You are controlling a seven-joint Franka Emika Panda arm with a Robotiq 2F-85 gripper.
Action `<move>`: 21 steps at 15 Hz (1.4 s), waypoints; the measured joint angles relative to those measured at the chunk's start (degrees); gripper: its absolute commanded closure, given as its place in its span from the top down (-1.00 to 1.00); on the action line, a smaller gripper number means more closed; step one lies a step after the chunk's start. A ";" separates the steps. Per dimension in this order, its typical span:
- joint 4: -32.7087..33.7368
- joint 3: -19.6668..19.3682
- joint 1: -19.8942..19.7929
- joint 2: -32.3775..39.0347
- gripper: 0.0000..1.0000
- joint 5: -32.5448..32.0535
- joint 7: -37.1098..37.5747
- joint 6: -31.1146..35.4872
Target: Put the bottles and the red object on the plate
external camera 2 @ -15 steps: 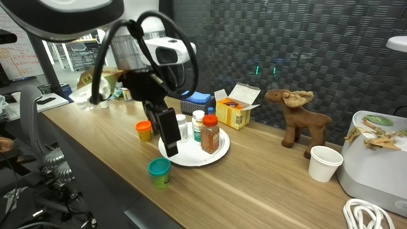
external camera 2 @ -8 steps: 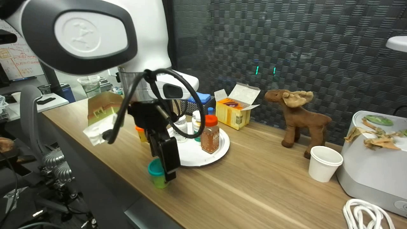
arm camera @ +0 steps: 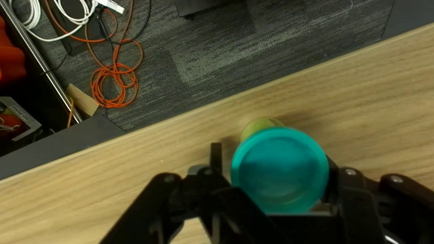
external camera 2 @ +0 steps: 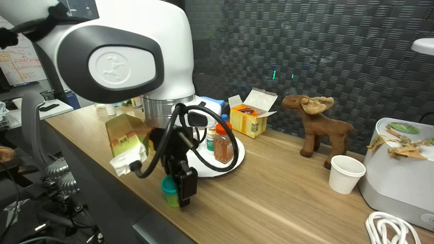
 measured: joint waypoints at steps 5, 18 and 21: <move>0.24 0.00 0.05 -0.36 -0.57 -0.09 0.12 -0.02; 6.67 2.50 4.39 -1.70 -0.57 -4.73 2.01 0.22; 9.13 2.34 4.57 2.40 -0.57 -4.83 0.50 1.40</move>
